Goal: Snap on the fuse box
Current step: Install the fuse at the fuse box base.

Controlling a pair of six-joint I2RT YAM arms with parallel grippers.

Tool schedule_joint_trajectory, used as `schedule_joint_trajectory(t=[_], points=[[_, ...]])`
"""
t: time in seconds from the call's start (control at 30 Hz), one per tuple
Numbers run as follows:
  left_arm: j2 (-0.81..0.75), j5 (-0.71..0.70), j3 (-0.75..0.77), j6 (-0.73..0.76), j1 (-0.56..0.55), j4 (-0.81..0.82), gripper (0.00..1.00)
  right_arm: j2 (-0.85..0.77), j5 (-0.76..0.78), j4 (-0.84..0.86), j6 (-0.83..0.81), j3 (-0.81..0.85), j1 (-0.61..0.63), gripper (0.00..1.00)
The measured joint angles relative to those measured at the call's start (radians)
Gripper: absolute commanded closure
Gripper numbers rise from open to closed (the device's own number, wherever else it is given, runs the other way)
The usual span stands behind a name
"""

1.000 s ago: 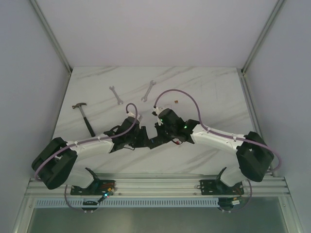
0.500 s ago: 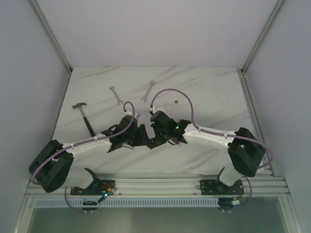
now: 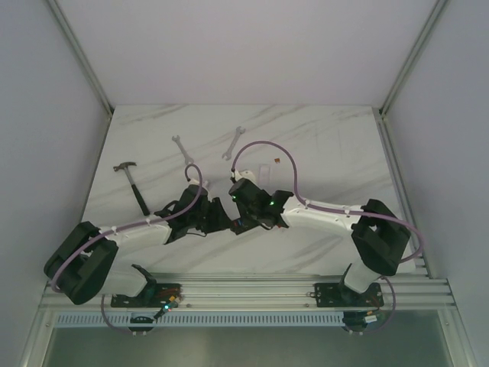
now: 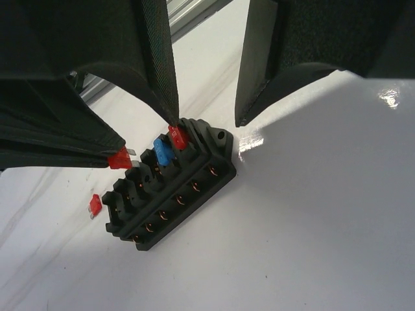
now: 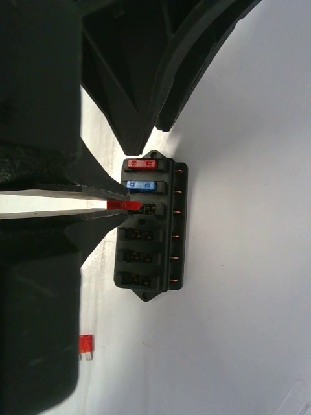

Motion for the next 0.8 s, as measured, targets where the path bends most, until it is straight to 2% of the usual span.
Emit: schedule_joint_trajectory(t=[0.8], points=[[0.012,0.030,-0.012,-0.030,0.006,0.048,0.54,0.056,0.050,0.009,0.000,0.008,0.018,1.00]])
